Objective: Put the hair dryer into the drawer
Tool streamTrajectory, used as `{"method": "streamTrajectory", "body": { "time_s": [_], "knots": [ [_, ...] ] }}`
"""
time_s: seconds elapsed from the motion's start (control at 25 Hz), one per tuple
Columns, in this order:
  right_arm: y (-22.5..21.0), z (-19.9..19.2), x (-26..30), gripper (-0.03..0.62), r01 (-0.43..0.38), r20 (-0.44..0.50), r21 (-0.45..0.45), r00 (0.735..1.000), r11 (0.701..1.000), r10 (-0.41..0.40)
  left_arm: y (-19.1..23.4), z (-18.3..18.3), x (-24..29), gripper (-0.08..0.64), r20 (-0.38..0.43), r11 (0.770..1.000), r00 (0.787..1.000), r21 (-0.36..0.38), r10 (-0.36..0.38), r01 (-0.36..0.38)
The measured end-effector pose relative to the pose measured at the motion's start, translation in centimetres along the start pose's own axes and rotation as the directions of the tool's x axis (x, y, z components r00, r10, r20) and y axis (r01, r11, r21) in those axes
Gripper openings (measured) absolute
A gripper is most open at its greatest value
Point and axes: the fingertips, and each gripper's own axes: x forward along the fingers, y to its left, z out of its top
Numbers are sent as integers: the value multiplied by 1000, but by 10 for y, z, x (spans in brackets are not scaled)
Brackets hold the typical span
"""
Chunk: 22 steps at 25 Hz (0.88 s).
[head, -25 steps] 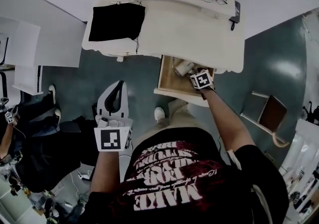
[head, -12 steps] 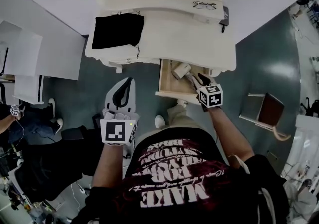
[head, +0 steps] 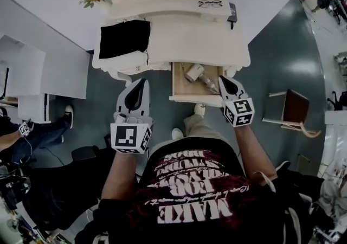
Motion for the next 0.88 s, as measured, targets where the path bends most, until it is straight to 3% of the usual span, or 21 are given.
{"method": "streamTrajectory", "body": {
  "time_s": [0.4, 0.64, 0.88],
  "knots": [
    [15, 64, -62, 5, 53, 120, -54, 992, 997, -46, -12, 26, -33, 5, 51, 998, 998, 54, -42, 39],
    [34, 98, -89, 5, 42, 174, -66, 984, 997, -30, -15, 41, -53, 5, 84, 997, 995, 61, -55, 50],
    [41, 116, -106, 3, 53, 190, -98, 981, 994, -34, -20, 47, -60, 5, 92, 995, 993, 71, -72, 66]
  ]
}}
